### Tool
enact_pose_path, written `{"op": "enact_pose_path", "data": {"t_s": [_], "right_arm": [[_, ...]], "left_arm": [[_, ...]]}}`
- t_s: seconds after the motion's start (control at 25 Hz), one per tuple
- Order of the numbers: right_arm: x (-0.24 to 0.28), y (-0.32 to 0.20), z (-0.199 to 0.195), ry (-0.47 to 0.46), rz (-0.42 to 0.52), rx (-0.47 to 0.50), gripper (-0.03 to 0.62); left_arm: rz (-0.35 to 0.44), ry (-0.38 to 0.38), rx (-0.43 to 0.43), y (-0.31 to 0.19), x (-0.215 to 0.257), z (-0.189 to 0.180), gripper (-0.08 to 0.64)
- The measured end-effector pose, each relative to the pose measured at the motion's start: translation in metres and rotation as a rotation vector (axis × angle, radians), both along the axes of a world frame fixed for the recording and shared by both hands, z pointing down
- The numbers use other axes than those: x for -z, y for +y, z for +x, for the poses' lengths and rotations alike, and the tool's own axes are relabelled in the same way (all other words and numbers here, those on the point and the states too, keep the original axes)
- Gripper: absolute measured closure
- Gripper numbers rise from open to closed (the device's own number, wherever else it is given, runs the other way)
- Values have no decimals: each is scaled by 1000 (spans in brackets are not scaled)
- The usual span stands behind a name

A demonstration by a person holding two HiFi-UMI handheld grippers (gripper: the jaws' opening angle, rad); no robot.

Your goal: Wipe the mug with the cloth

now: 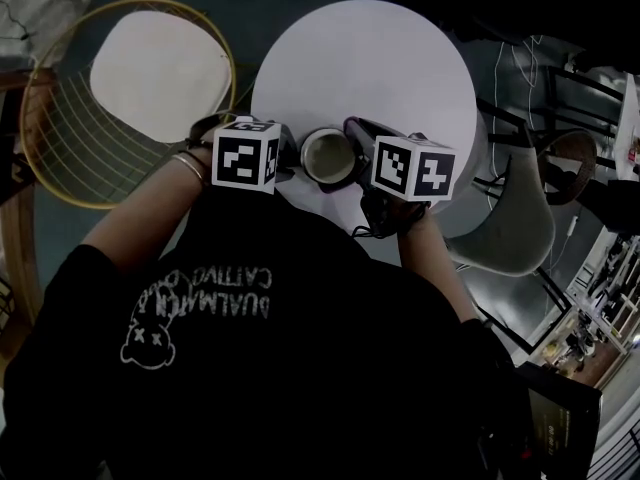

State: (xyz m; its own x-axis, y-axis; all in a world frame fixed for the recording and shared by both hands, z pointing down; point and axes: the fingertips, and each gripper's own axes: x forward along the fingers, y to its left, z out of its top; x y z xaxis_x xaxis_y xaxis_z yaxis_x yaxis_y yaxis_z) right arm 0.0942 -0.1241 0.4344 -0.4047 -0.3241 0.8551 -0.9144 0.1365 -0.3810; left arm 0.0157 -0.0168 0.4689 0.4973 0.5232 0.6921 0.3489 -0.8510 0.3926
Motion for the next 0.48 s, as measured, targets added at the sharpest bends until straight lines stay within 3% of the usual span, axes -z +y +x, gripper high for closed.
{"op": "enact_pose_path", "data": {"t_s": [0.48], "right_arm": [[-3, -1, -3, 65, 6, 33, 558]], "left_arm": [[5, -5, -23, -1, 1, -1, 486]]}}
